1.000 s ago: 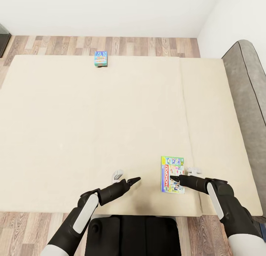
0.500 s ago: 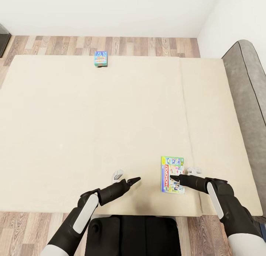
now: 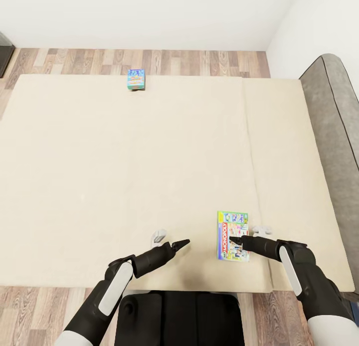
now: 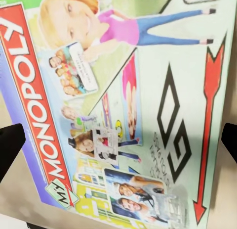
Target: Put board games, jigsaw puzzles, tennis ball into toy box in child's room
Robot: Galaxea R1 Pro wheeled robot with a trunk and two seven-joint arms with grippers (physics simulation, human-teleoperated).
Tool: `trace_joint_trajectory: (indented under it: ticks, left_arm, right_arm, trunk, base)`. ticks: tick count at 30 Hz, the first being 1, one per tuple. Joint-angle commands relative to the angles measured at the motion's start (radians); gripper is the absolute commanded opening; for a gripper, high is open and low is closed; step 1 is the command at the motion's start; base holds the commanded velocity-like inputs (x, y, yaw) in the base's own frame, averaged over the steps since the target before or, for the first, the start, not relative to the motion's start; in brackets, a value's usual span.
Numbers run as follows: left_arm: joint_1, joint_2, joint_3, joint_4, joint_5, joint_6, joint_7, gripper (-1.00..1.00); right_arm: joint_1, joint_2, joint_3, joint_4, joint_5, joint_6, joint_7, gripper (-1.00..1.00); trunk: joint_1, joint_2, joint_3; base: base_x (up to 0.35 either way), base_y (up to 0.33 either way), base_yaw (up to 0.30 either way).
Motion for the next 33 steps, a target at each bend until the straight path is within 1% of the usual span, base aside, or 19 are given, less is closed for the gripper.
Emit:
trace_joint_trajectory:
  ticks: [1,33]
  left_arm:
    - [0.000,0.000,0.001,0.000,0.005,0.007,0.000,1.00]
    - [0.000,0.000,0.001,0.000,0.005,0.007,0.000,1.00]
  right_arm:
    - [0.000,0.000,-0.001,-0.001,-0.008,0.007,-0.001,1.00]
    - [-0.021,0.000,-0.001,-0.003,-0.008,0.007,-0.001,1.00]
  trunk:
    - [0.000,-0.001,-0.001]
    - [0.000,-0.001,-0.001]
  base:
    - [0.000,0.000,0.000]
    - [0.000,0.000,0.000]
